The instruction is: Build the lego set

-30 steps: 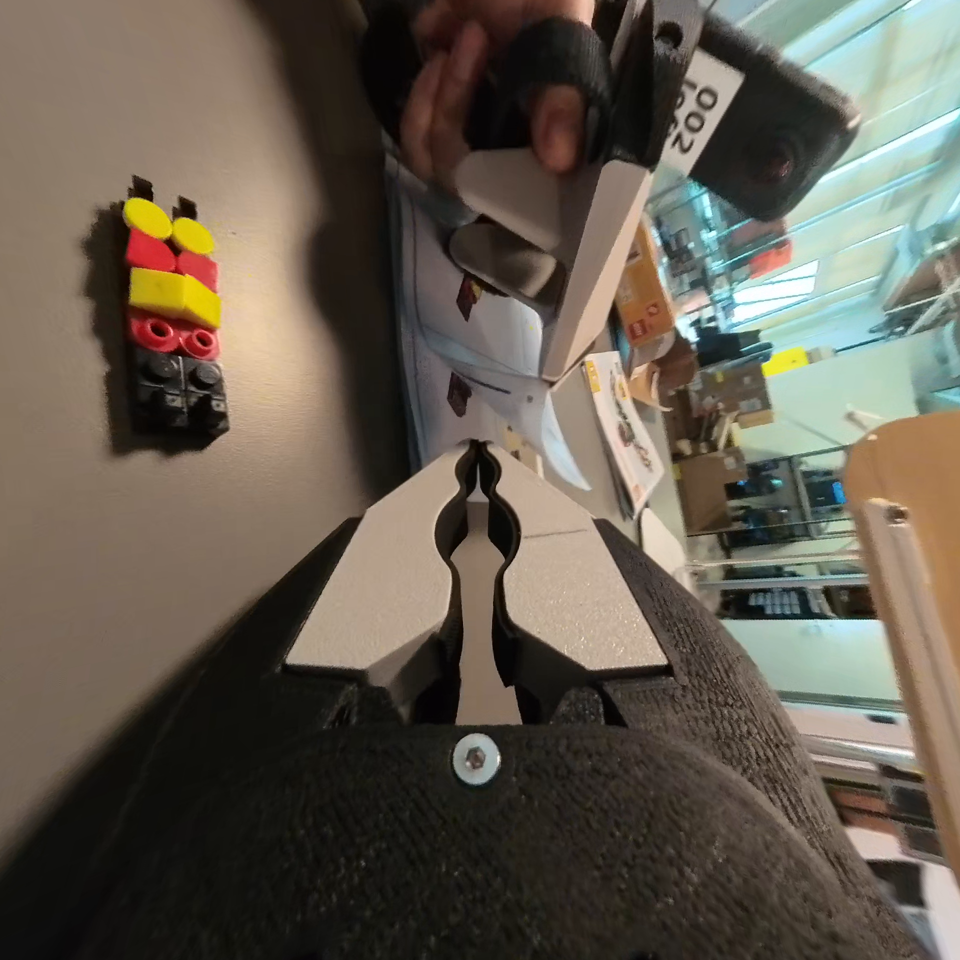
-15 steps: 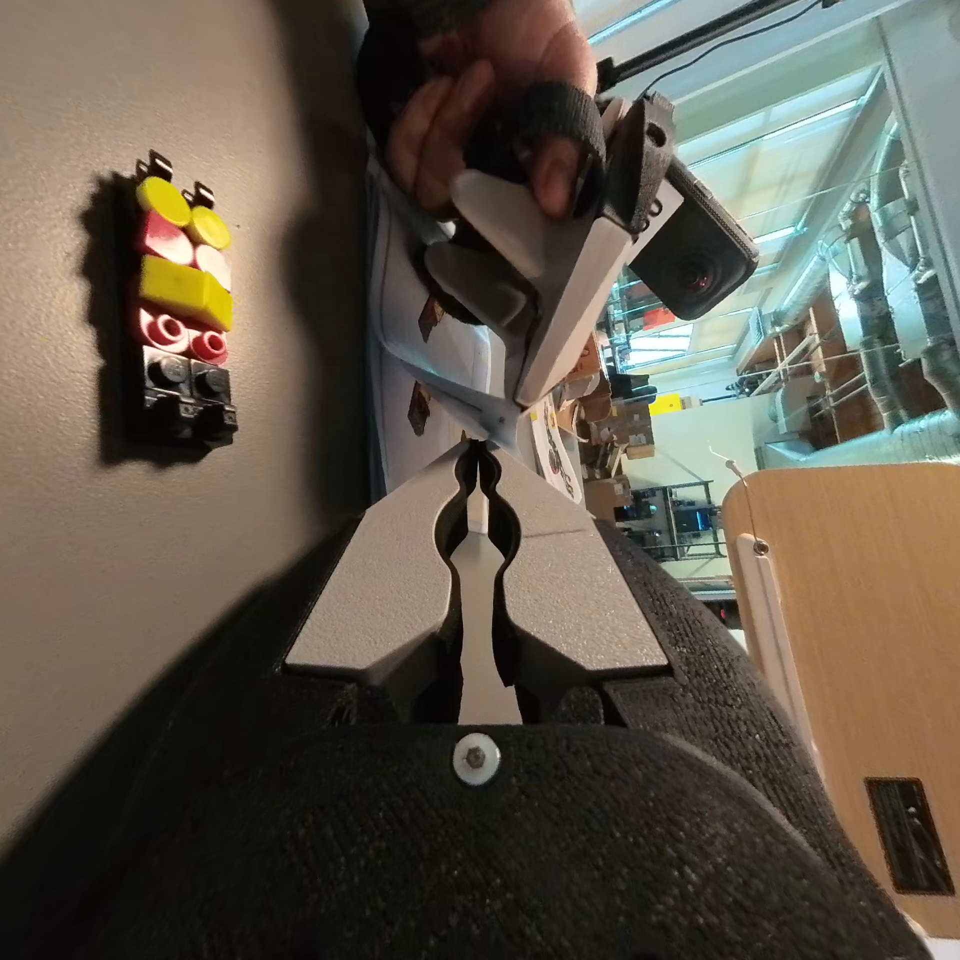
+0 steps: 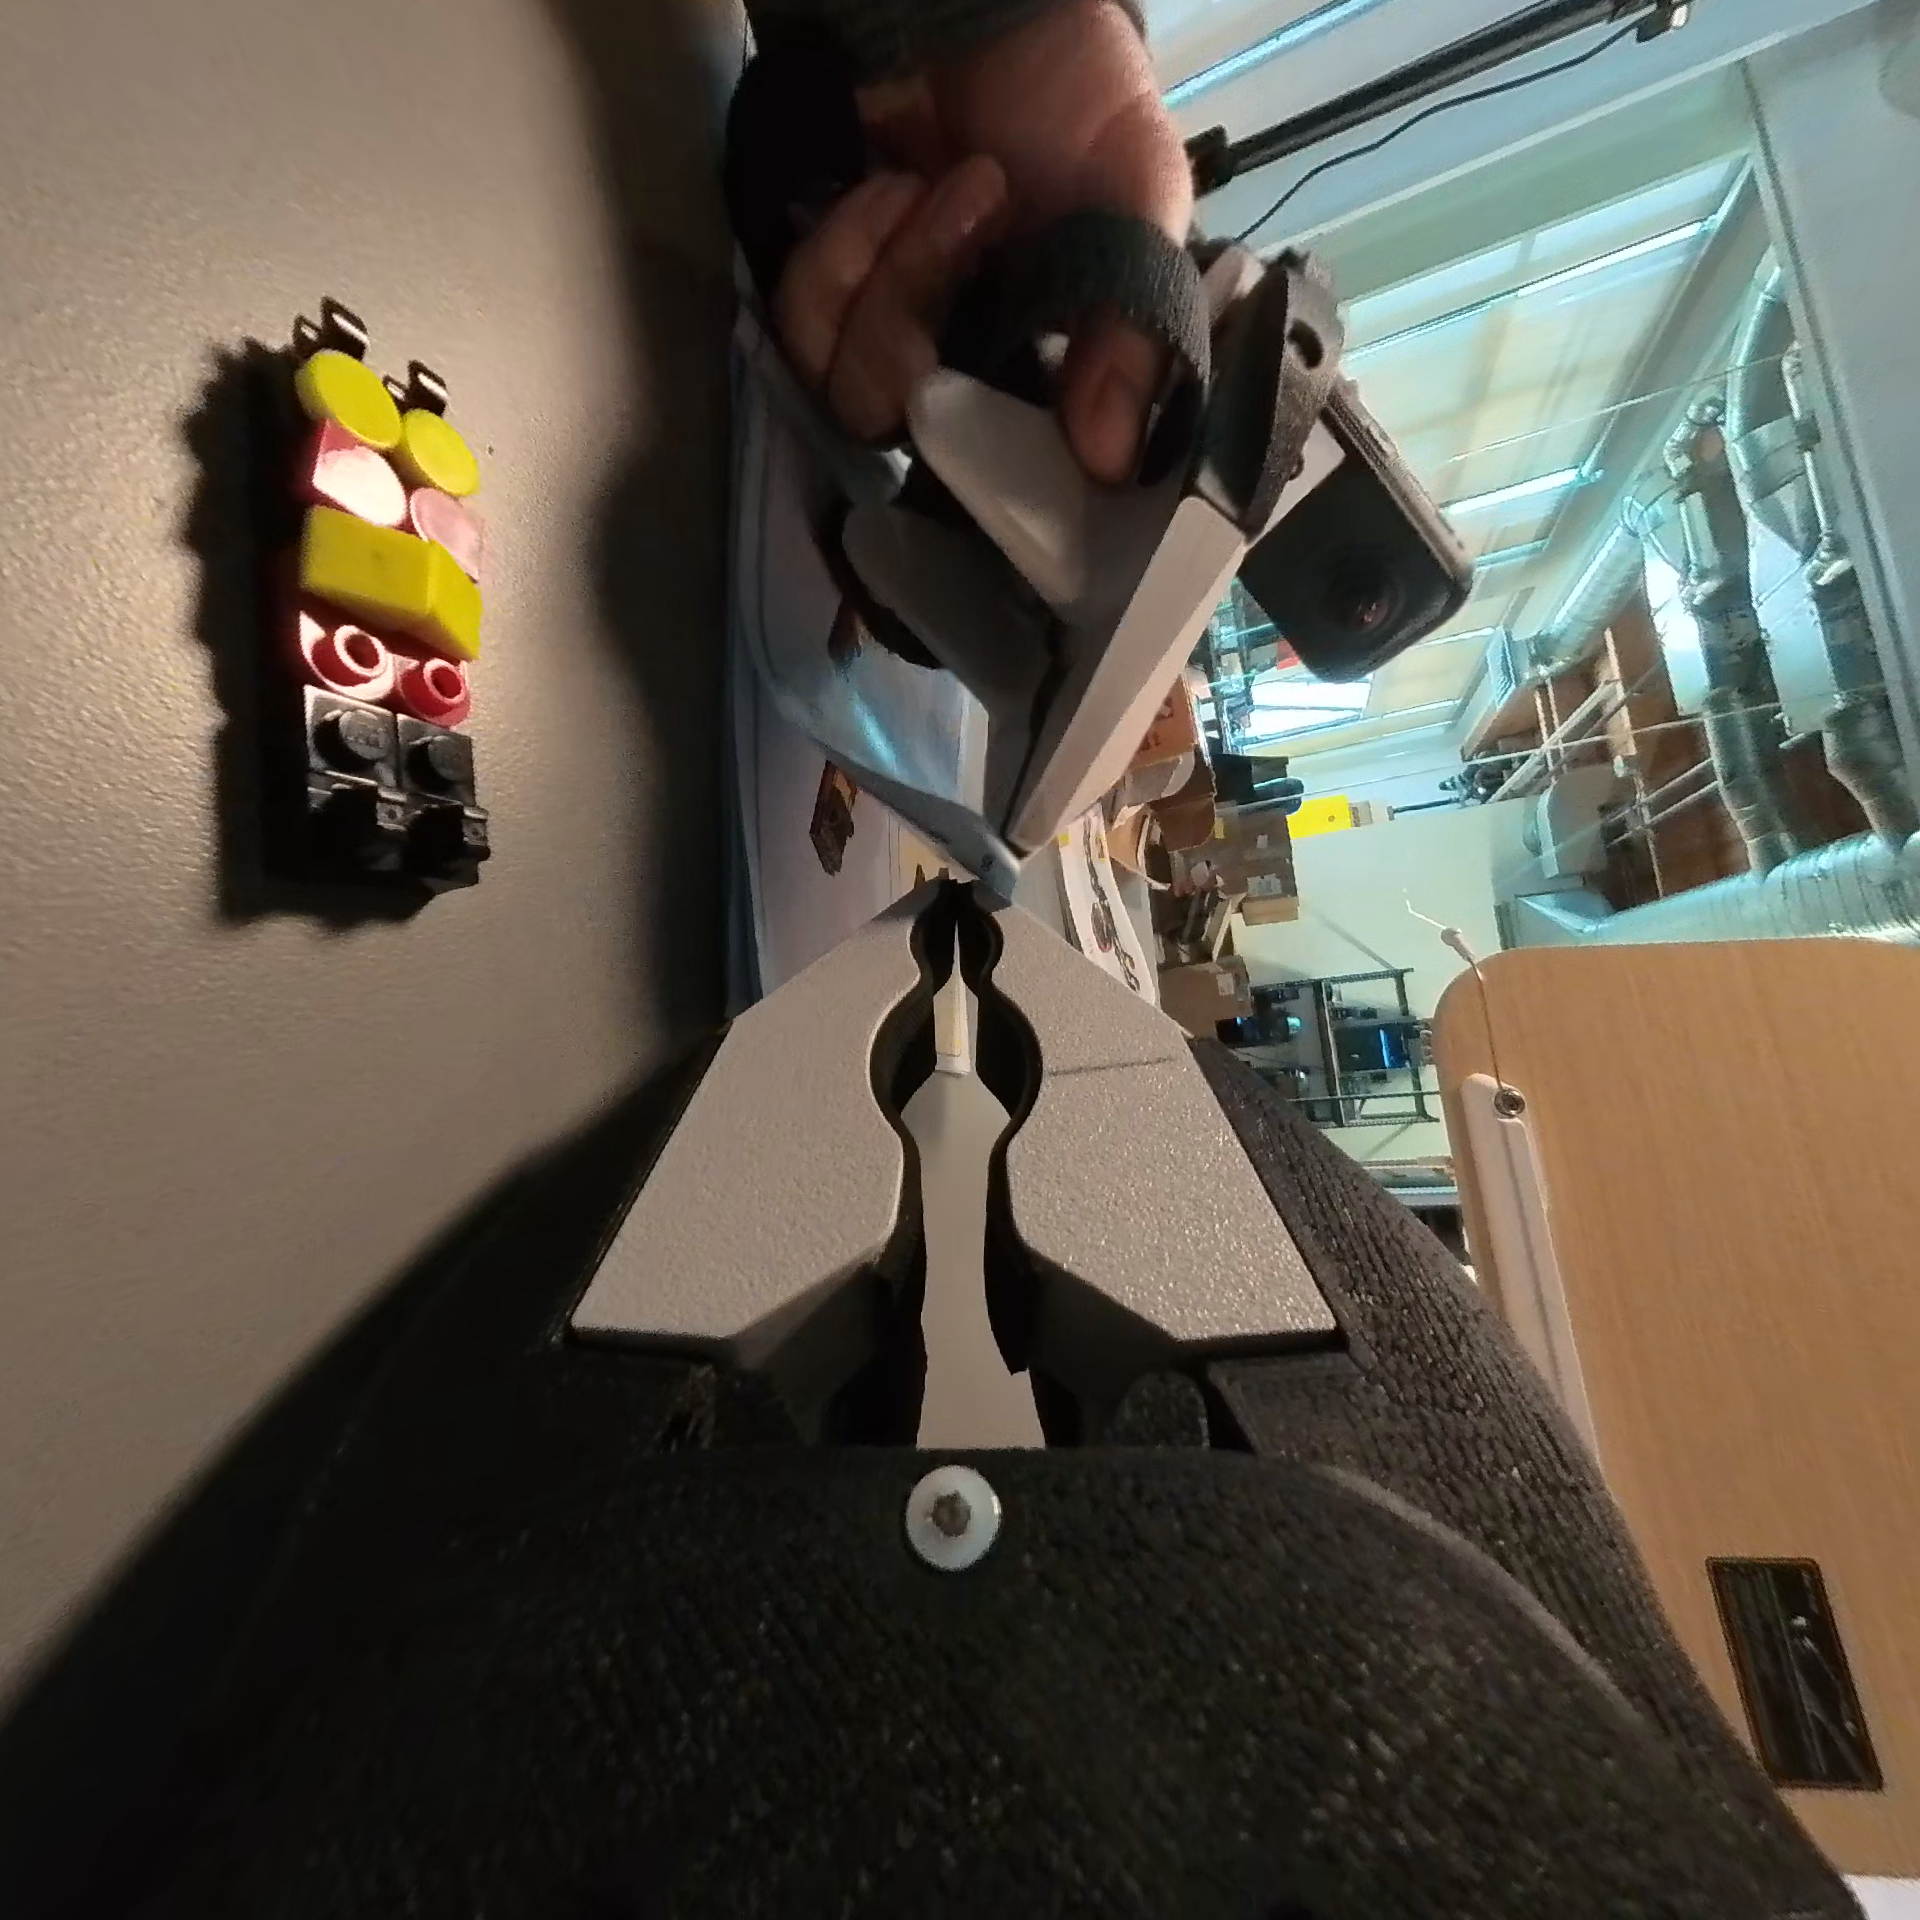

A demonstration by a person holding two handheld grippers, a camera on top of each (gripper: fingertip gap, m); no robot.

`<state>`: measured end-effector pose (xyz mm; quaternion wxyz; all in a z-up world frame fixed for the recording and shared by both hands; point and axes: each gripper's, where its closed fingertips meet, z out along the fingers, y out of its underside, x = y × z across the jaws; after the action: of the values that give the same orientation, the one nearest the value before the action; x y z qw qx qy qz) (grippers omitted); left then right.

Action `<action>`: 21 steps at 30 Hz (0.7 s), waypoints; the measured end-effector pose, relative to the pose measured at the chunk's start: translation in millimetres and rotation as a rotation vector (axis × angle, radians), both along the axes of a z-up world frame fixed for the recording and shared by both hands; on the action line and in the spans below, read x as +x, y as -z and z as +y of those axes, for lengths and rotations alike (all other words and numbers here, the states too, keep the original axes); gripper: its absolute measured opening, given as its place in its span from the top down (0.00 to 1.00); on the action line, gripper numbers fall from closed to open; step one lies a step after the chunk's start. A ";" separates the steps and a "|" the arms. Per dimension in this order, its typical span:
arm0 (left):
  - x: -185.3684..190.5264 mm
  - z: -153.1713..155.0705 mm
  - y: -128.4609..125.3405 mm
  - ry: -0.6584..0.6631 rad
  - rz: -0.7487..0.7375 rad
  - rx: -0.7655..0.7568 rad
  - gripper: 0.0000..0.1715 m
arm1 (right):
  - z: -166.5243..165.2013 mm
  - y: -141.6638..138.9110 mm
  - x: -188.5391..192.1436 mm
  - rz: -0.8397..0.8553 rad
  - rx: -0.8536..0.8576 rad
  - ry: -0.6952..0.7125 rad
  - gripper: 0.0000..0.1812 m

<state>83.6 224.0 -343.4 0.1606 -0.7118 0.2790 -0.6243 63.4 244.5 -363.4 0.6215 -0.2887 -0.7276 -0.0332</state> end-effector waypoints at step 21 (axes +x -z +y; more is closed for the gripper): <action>-4.1 -0.5 -14.3 0.003 -0.098 -0.003 1.00 | 1.8 0.6 0.7 0.000 -0.005 0.007 1.00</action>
<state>79.5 223.5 -329.1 0.1719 -0.6802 0.2712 -0.6590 64.1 246.3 -364.0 0.6206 -0.2927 -0.7266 -0.0334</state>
